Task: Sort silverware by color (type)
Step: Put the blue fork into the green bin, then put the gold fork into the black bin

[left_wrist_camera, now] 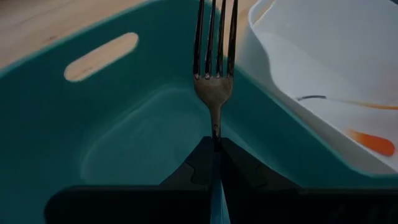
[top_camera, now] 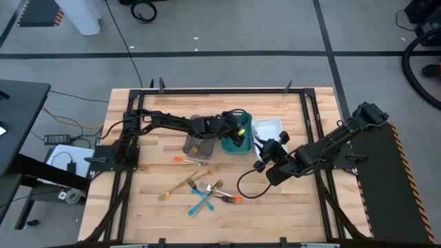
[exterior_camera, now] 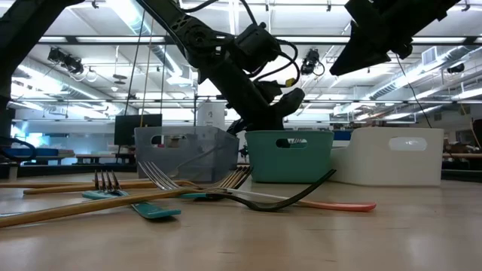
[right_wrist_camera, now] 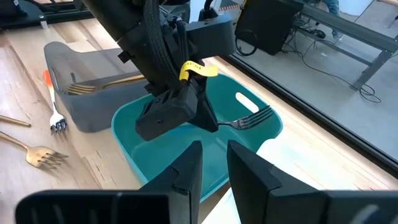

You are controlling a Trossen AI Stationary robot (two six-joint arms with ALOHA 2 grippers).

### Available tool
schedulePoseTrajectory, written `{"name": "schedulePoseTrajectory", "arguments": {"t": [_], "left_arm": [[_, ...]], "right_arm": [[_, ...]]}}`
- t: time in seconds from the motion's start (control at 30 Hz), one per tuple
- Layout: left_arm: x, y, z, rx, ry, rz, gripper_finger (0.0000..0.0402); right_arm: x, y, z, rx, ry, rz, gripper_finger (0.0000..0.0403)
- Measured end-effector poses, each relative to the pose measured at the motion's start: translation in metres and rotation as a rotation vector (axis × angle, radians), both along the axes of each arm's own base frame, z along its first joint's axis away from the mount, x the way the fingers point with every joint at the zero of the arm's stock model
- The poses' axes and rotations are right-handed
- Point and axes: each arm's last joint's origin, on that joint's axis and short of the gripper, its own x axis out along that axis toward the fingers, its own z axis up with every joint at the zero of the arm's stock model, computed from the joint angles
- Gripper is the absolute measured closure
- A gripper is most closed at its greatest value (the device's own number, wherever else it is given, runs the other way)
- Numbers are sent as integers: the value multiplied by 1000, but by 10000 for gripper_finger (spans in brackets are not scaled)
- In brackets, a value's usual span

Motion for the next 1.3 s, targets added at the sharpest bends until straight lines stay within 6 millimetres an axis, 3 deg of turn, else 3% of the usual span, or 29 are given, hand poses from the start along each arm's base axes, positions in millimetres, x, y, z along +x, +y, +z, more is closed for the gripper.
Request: {"name": "schedulePoseTrajectory", "arguments": {"t": [0.33, 0.77, 1.1, 1.3], "left_arm": [[-1, 0, -1, -18, 4, 13, 373], [-1, 2, -1, -25, -4, 25, 278], [0, 2, 3, -18, -26, 22, 276], [-3, 2, 24, 26, -65, -8, 276]], "right_arm": [[0, 0, 0, 2, -3, 0, 320], [0, 0, 0, 3, -6, 0, 320], [0, 0, 0, 3, -6, 0, 320], [1, 0, 0, 3, -6, 3, 320]]}}
